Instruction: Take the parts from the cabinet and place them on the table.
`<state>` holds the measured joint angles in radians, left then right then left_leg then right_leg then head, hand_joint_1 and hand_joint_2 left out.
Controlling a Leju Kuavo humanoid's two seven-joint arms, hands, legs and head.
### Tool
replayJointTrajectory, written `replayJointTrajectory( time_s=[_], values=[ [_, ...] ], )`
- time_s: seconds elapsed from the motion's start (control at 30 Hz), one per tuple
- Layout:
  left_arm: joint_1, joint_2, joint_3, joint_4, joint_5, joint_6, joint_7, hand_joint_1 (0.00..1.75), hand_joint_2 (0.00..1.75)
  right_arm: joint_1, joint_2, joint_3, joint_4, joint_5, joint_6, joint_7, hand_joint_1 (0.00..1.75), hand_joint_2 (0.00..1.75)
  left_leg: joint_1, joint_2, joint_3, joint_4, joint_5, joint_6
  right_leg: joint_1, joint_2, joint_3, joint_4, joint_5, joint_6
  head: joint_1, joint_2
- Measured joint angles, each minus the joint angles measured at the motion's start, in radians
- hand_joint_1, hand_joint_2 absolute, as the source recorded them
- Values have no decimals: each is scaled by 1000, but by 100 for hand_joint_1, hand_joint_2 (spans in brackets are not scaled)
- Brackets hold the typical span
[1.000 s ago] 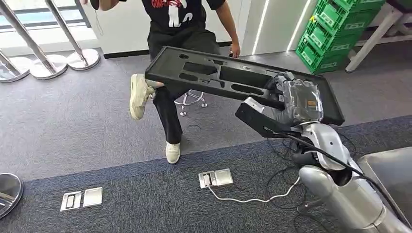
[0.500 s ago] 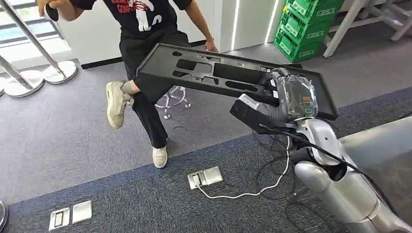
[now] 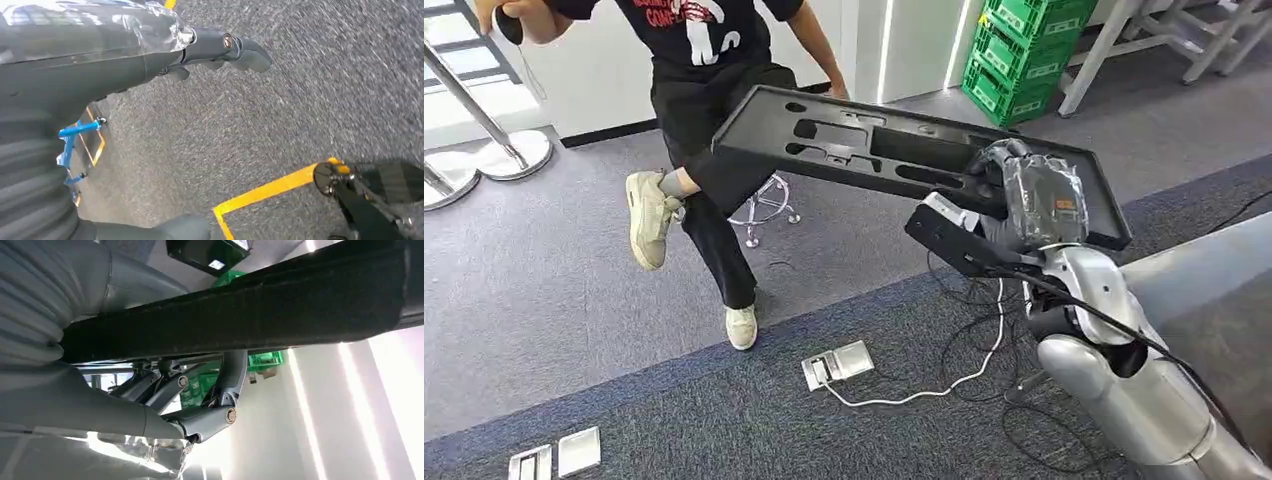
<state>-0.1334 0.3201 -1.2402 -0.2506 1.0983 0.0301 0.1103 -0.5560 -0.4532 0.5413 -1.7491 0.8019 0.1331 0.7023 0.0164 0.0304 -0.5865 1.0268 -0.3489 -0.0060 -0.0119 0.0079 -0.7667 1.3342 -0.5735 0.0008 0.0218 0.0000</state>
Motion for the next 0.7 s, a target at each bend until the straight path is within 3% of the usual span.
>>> replayJointTrajectory(
  time_s=[0.03, 0.07, 0.1, 0.13, 0.17, 0.27, 0.3, 0.33, 0.37, 0.4, 0.47, 0.5, 0.53, 0.6, 0.63, 0.67, 0.7],
  values=[
    [-1, 0, 1, 0, -2, 0, -2, 0, 175, 0, 0, 0, 0, 5, 0, 0, 175, 175, 0, 6, 2, 0, -1, -1, 0, -3, 37, -72, 44, -1, 4, 0],
    [-2, 0, 1, 0, -6, 0, -5, 0, 175, -1, 0, 0, 0, 9, 0, 0, 175, 175, 0, 12, 6, 0, -4, -4, 0, -13, 91, -178, 95, -4, 8, 0],
    [-1, 0, 2, 0, -10, -1, -7, 0, 175, -3, 0, 0, 0, 10, 2, 0, 175, 175, 0, 15, 9, 1, -7, -9, 1, -34, 139, -270, 127, -8, 12, 0],
    [-1, 0, 3, 0, -11, -2, -9, 0, 175, -4, 1, -1, 0, 11, 3, 0, 175, 175, -6, 19, 9, 0, -9, -14, 14, -52, 148, -292, 105, -11, 14, 0],
    [-1, 0, 4, 0, -12, -3, -10, 0, 175, -5, 1, -1, 0, 12, 5, 0, 175, 175, -7, 21, 6, 4, -9, -19, 12, -40, 146, -298, 113, -21, 12, 0],
    [-2, 0, 9, 1, -14, -3, -13, 0, 175, -3, 1, -2, 0, 17, 9, 0, 175, 175, -4, 38, 13, -2, -10, -36, 17, -18, 144, -302, 115, -36, 4, 0],
    [-2, 0, 10, 1, -16, -4, -14, 0, 175, -3, 2, -2, 0, 21, 9, 0, 175, 175, 1, 22, 13, 10, -23, -44, 10, -16, 149, -309, 119, -43, 5, 0],
    [-1, 0, 10, 1, -18, -4, -16, 0, 175, -5, 2, -3, 0, 24, 9, 0, 175, 175, 1, -3, -1, 48, -52, -46, 10, -11, 150, -310, 119, -47, -2, 0],
    [-1, -1, 10, 1, -18, -6, -17, 0, 175, -5, 2, -3, 0, 24, 9, 0, 175, 175, 2, -12, -29, 109, -88, -46, 10, -8, 149, -310, 119, -51, -12, 0],
    [0, -1, 10, 1, -19, -6, -17, 0, 175, -4, 3, -3, 0, 24, 9, 0, 175, 175, 2, -18, -70, 196, -130, -48, 12, -2, 149, -310, 119, -54, -20, 0],
    [4, -1, 10, 1, -19, -6, -17, 0, 175, -3, 4, -3, 0, 24, 10, 0, 175, 175, 1, -22, -135, 325, -166, -49, 15, 14, 149, -309, 118, -55, -25, 0],
    [5, -1, 10, 1, -19, -6, -17, 0, 175, -3, 5, -3, 0, 24, 11, 0, 175, 175, 1, -22, -138, 323, -149, -48, 16, 24, 150, -308, 118, -55, -27, 0],
    [6, -1, 10, 1, -19, -6, -18, 0, 175, -3, 6, -3, 0, 24, 11, 0, 175, 175, 1, -23, -119, 274, -111, -45, 16, 33, 151, -307, 118, -55, -29, 0],
    [5, -1, 10, 1, -19, -6, -18, 0, 175, -4, 8, -3, 0, 24, 10, 0, 175, 175, 1, -37, -48, 110, -16, -38, 16, 49, 157, -306, 117, -54, -37, 0],
    [5, 0, 11, 2, -19, -6, -18, 0, 175, -4, 9, -3, 0, 24, 10, 0, 175, 175, 3, -77, -21, 28, 7, -30, 14, 56, 155, -306, 116, -51, -41, 0],
    [5, 0, 11, 3, -18, -6, -18, 0, 175, -7, 9, -3, 0, 22, 9, 0, 175, 175, 5, -82, -14, 5, 3, -30, 18, 65, 148, -299, 114, -47, -40, 0],
    [5, 0, 11, 3, -17, -7, -18, 0, 175, -8, 9, -3, 0, 19, 8, 0, 175, 175, 1, -75, -16, 8, 4, -29, 15, 69, 143, -301, 118, -40, -37, 0]
  ],
)
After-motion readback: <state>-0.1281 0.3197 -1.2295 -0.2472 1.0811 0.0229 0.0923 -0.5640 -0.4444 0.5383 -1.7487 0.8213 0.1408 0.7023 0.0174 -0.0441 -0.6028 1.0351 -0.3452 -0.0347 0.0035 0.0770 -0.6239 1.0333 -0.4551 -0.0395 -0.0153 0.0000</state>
